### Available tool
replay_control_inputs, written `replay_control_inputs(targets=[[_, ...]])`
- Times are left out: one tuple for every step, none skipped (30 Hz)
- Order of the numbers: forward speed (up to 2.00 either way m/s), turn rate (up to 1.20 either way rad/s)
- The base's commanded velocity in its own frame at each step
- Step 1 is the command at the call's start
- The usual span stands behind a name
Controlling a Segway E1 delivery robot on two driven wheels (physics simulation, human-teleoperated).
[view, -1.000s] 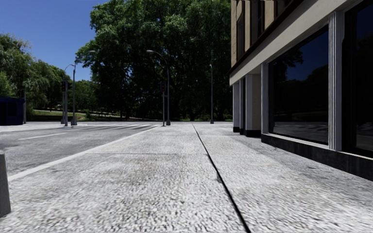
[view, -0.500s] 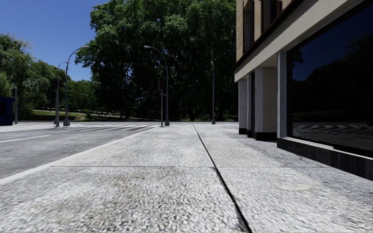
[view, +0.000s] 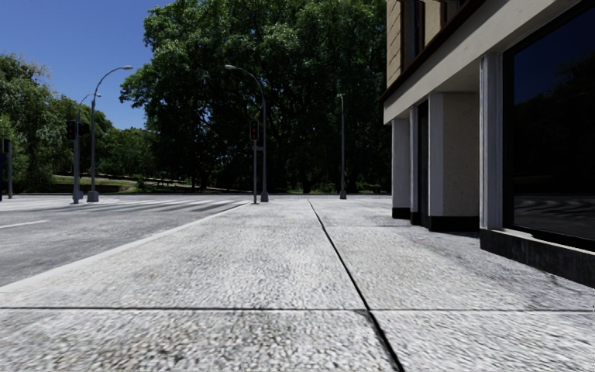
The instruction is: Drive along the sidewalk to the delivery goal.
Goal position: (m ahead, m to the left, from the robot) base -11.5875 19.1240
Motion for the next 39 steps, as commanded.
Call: replay_control_inputs(targets=[[2.00, 0.00], [2.00, 0.00], [2.00, 0.00], [2.00, 0.00], [2.00, 0.00], [2.00, 0.00], [2.00, 0.00], [2.00, 0.00], [2.00, 0.00], [2.00, 0.00], [2.00, 0.00], [2.00, 0.00], [2.00, 0.00], [2.00, 0.00], [2.00, 0.00], [2.00, 0.00], [2.00, 0.00], [2.00, 0.00], [2.00, 0.00], [2.00, 0.00], [2.00, 0.00], [2.00, 0.00], [2.00, 0.00], [2.00, 0.00], [2.00, 0.00], [2.00, 0.00], [2.00, 0.00], [2.00, 0.00], [2.00, 0.00], [2.00, 0.00], [2.00, 0.00], [2.00, 0.00], [2.00, 0.00], [2.00, 0.00], [2.00, 0.00], [2.00, 0.00], [2.00, 0.00], [2.00, 0.00], [2.00, 0.00]])
